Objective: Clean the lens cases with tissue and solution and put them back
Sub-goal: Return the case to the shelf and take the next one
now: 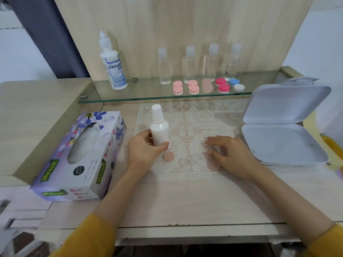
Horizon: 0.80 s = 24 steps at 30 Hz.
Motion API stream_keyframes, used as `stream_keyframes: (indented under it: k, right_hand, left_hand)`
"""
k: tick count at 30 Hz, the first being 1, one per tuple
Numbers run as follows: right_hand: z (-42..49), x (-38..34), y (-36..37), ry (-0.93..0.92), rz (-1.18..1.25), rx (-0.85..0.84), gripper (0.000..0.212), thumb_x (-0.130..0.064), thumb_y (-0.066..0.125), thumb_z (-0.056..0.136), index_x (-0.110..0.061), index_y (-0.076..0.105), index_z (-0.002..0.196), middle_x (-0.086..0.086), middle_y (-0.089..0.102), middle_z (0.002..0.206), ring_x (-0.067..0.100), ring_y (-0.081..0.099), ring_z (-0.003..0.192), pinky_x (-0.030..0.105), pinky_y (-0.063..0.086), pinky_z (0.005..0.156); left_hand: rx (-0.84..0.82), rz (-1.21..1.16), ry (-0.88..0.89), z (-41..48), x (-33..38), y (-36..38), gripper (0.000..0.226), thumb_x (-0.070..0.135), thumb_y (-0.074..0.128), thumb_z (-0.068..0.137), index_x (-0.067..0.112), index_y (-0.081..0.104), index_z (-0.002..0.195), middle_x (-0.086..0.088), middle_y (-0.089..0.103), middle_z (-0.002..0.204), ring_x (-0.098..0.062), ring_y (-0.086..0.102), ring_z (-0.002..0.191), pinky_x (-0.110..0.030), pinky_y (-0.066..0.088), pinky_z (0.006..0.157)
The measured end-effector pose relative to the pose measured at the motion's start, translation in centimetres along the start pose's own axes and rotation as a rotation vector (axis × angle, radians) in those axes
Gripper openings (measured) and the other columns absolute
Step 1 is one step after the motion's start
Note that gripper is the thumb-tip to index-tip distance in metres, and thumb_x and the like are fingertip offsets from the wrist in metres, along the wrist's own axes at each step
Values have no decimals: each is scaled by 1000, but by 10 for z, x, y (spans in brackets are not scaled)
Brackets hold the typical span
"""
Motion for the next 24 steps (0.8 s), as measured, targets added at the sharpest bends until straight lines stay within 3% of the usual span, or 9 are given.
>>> stream_keyframes:
  k: [2, 6, 8, 10, 14, 17, 19, 21, 24]
  right_hand:
    - [-2, -2, -1, 3, -3, -2, 32, -23, 60, 86, -22, 63, 118, -8, 54, 131, 10, 45, 125, 25, 32, 103]
    - [1, -11, 0, 11, 19, -9, 33, -24, 61, 86, -22, 62, 119, -6, 54, 132, 12, 46, 125, 28, 32, 106]
    - [4, -21, -1, -1, 54, 6, 32, -24, 61, 86, -21, 62, 119, -5, 56, 130, 11, 46, 124, 22, 29, 104]
    - [8, -35, -2, -19, 123, 23, 33, -24, 63, 85, -20, 62, 118, -5, 59, 125, 9, 48, 121, 17, 29, 100]
    - [23, -61, 4, -23, 353, 34, 39, -25, 71, 79, -21, 62, 116, -5, 63, 116, 6, 57, 103, 21, 43, 94]
    - [36, -80, 18, -4, 483, 34, 41, -17, 74, 74, -16, 60, 113, -6, 62, 108, 7, 59, 96, 23, 48, 89]
    - [43, -88, 29, 5, 533, 51, 46, -15, 77, 71, -15, 57, 113, -6, 61, 106, 10, 60, 96, 26, 49, 87]
    - [47, -92, 39, 25, 578, 72, 54, -14, 79, 69, -15, 54, 116, -3, 62, 108, 12, 60, 96, 27, 50, 86]
    - [48, -94, 47, 27, 606, 131, 54, -13, 79, 68, -15, 54, 115, -2, 63, 104, 11, 60, 92, 25, 51, 82]
  left_hand:
    - [-2, -1, 5, 0, -4, 1, 33, 17, 81, 64, 21, 64, 91, 4, 68, 85, -3, 62, 76, -19, 51, 71]
    - [-19, 8, 22, 0, -3, 2, 39, 16, 81, 65, 15, 65, 100, 2, 68, 91, 1, 60, 75, -8, 47, 65]
    - [-67, 10, 27, 0, 1, 0, 42, 18, 81, 65, 14, 64, 104, 0, 68, 96, 2, 58, 75, -7, 47, 65]
    - [-133, 30, 47, 1, 10, -5, 50, 23, 80, 66, 15, 61, 112, 3, 65, 103, 0, 56, 81, -11, 43, 71]
    - [-178, -10, 176, 11, 46, -29, 64, 21, 73, 75, 20, 44, 133, 11, 53, 117, -4, 53, 99, -18, 40, 88]
    - [-265, -38, 313, 16, 71, -39, 52, 10, 62, 85, 35, 45, 127, 19, 53, 117, 7, 53, 100, -11, 42, 91]
    - [-308, 40, 387, 20, 78, -39, 48, 3, 57, 87, 38, 51, 118, 19, 56, 115, 6, 55, 100, -9, 42, 91]
    - [-292, 130, 438, 24, 79, -37, 42, -2, 55, 86, 30, 60, 114, 17, 59, 108, 0, 56, 99, -7, 41, 89]
    - [-239, 138, 462, 29, 79, -37, 27, 1, 62, 82, 18, 69, 103, 12, 61, 96, 3, 57, 81, -4, 42, 78]
Point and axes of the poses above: each hand's wrist, its own z-axis towards the middle knuckle, its own y-axis out of the palm, x = y × z, the point moved 6 cm from there along z, towards the middle knuckle
